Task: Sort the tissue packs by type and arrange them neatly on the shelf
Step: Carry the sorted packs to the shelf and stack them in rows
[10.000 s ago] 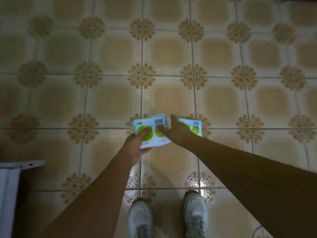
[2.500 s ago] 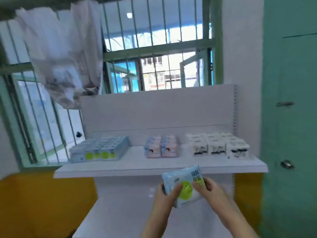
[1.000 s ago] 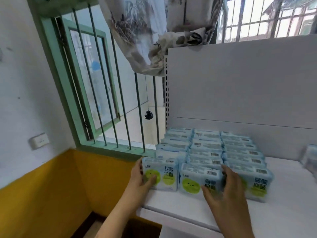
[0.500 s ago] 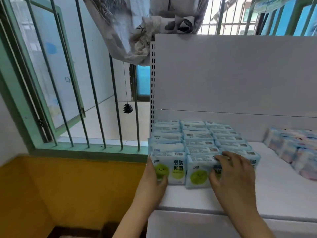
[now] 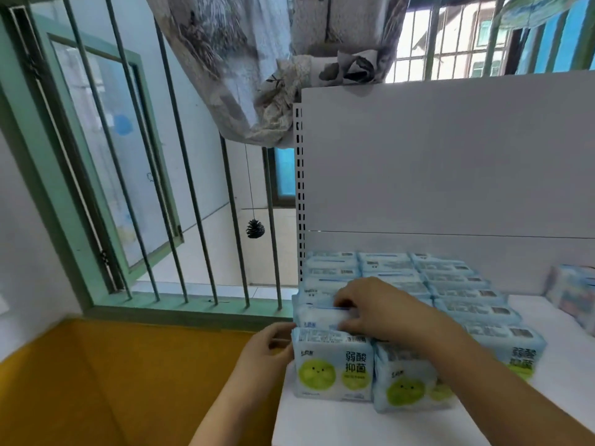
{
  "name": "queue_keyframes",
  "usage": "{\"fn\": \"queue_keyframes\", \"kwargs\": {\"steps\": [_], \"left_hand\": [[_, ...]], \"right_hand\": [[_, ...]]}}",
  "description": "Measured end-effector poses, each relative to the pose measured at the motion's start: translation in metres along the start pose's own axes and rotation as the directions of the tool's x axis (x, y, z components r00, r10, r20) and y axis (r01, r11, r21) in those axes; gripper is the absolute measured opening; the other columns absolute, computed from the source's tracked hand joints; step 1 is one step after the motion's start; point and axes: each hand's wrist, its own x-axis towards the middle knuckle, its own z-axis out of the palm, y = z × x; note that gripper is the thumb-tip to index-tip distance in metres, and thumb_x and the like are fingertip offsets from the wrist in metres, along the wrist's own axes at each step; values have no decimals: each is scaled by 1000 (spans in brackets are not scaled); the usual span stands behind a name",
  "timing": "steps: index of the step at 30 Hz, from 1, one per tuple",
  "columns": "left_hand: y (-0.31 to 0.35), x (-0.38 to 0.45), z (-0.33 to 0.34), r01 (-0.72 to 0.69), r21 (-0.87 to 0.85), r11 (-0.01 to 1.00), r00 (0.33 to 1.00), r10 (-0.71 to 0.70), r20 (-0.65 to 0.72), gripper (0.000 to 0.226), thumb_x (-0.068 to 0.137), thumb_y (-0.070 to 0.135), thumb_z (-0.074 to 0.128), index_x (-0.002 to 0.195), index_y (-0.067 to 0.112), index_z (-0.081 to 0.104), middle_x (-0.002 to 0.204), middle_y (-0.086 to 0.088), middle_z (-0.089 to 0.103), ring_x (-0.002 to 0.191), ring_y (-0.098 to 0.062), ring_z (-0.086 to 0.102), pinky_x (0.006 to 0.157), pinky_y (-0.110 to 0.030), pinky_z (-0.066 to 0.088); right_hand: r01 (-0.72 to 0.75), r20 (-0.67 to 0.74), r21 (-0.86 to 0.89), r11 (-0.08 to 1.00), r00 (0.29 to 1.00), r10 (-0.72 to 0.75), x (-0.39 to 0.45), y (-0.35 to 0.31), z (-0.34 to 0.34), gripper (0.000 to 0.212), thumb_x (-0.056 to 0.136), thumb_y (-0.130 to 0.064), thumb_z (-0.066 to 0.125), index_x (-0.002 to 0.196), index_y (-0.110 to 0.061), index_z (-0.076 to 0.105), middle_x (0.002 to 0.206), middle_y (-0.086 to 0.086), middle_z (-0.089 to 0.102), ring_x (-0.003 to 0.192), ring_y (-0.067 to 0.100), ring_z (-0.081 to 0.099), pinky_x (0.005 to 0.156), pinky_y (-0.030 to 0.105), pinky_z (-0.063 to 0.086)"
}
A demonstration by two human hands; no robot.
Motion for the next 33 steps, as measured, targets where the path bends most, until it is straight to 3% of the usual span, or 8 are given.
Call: {"fn": "queue_keyframes", "kwargs": {"steps": [10,18,20,22,26,28,30,33], "left_hand": [[21,15,-22,-56,-70,996,985,44,-164,42,77,56,62,114,35,65,105,18,72,101,-1,66,89,-29,55],[54,14,-8,-267,-387,883,938,146,-314,32,81,19,71,112,17,65,104,-1,74,90,-17,73,70,-25,58],[57,13,-6,-387,-274,881,857,234,-459,30,81,8,75,108,18,64,103,3,72,93,-16,71,72,-27,59],[60,12,-3,-525,8,851,691,432,-579,39,77,-1,78,101,25,62,102,9,67,99,-13,66,79,-25,57],[59,20,-4,-601,569,561,363,826,-431,45,71,-2,82,103,22,60,111,4,52,109,-6,54,90,-13,46],[58,23,-7,-600,603,526,395,850,-348,51,70,-2,83,108,21,58,116,3,49,115,-6,51,96,-12,43],[57,21,-9,-616,547,568,516,815,-265,49,74,5,80,113,26,58,125,5,45,125,-9,47,99,-10,40],[57,19,-11,-580,240,778,699,627,-345,49,78,36,66,125,35,51,134,11,46,127,-10,48,97,-17,46]], "right_hand": [[199,-251,295,934,960,-125,29,16,-35,11,83,-44,72,89,-35,68,74,-21,58,66,-16,51,57,5,36],[197,-333,501,843,943,-22,28,22,-50,9,89,-40,67,97,-36,68,62,-38,55,56,-9,50,50,6,38],[173,-356,572,802,933,53,24,21,-56,20,92,-49,58,104,-35,66,88,-30,64,65,-7,61,55,10,44],[120,-307,697,707,941,143,21,18,-63,48,86,-67,50,113,-29,62,111,-12,64,74,6,72,69,25,58],[-5,-17,926,378,998,54,18,5,-69,46,86,-62,53,101,-20,64,97,9,75,79,26,75,76,38,60],[47,-66,918,394,997,36,23,4,-62,33,88,-40,66,112,-18,65,97,7,76,85,25,74,82,44,60],[74,-129,878,473,988,85,29,9,-58,35,87,-25,71,121,-24,61,101,4,75,88,24,74,85,47,59],[87,-130,883,460,989,63,31,18,-60,38,89,-13,67,124,-25,58,102,2,74,89,23,73,81,41,60]]}}
